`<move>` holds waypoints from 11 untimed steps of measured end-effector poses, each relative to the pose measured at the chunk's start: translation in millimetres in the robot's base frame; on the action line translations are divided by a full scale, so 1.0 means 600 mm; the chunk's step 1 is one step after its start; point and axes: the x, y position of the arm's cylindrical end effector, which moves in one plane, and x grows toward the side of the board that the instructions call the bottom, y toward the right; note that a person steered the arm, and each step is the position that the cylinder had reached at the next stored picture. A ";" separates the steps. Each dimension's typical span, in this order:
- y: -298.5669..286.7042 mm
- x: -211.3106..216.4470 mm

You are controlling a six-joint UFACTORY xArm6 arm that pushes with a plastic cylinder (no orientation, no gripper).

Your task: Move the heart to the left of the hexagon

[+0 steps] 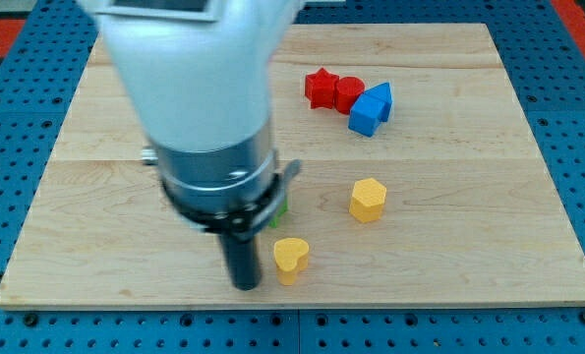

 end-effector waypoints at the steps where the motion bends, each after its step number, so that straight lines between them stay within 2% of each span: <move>1: 0.092 0.000; 2: 0.169 0.019; 3: 0.187 0.013; 5: 0.193 -0.053; 6: 0.222 -0.010; 8: 0.094 -0.020; 9: 0.150 -0.029; 11: 0.164 -0.089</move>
